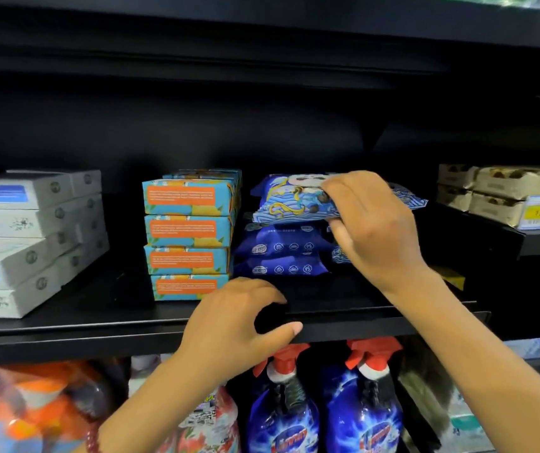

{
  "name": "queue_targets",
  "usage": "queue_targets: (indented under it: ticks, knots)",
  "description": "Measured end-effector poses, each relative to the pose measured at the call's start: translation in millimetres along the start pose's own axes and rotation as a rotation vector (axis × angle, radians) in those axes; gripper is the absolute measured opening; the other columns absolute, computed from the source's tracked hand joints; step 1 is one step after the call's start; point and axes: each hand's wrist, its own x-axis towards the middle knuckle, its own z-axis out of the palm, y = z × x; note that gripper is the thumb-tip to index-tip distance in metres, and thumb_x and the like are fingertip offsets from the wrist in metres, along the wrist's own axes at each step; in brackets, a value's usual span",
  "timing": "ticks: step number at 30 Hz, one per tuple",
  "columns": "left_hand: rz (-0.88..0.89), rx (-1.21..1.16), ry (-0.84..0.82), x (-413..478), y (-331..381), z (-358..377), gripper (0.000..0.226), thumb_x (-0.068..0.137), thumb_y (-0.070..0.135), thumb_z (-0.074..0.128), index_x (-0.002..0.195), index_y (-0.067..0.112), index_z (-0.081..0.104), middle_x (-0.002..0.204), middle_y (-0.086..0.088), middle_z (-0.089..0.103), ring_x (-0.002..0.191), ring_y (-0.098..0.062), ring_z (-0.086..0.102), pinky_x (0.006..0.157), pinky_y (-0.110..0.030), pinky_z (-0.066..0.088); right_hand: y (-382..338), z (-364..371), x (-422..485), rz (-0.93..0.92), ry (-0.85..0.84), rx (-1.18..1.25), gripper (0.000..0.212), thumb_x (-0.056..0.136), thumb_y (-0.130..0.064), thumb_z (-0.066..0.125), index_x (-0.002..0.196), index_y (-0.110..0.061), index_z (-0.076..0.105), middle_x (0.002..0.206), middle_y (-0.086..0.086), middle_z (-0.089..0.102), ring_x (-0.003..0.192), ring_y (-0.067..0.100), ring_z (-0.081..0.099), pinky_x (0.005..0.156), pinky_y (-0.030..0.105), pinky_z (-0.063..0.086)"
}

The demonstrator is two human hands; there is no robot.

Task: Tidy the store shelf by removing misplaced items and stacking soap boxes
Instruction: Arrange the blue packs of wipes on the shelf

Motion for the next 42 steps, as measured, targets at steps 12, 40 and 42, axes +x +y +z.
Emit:
queue_targets:
  ticks: [12, 40, 42]
  knots:
    - [-0.031, -0.029, 0.01, 0, 1, 2, 0.049, 0.072, 0.067, 0.045, 0.097, 0.033, 0.07, 0.099, 0.022, 0.066, 0.096, 0.0, 0.057, 0.076, -0.018, 0.045, -6, 40, 6, 0.001, -0.139, 0.058, 0.033, 0.058, 0.018, 0.061, 0.087, 0.003, 0.064, 0.085, 0.013, 0.063, 0.078, 0.031, 0.059, 0.054, 0.034, 0.049]
    - [-0.116, -0.033, -0.014, 0, 5, 2, 0.054, 0.066, 0.072, 0.041, 0.097, 0.037, 0.067, 0.1, 0.025, 0.063, 0.099, 0.004, 0.053, 0.078, -0.018, 0.045, 10, 11, -15, 0.06, -0.359, 0.109, 0.05, 0.084, -0.039, 0.061, 0.124, -0.008, 0.059, 0.124, 0.006, 0.061, 0.115, 0.021, 0.056, 0.09, 0.028, 0.047]
    - [-0.12, -0.03, -0.018, 1, 5, 3, 0.054, 0.066, 0.072, 0.041, 0.097, 0.037, 0.067, 0.1, 0.025, 0.063, 0.099, 0.004, 0.054, 0.079, -0.019, 0.046, 16, 5, -13, 0.12, -0.247, 0.106, 0.046, 0.085, -0.039, 0.055, 0.118, -0.008, 0.062, 0.117, 0.006, 0.064, 0.111, 0.017, 0.054, 0.088, 0.022, 0.044]
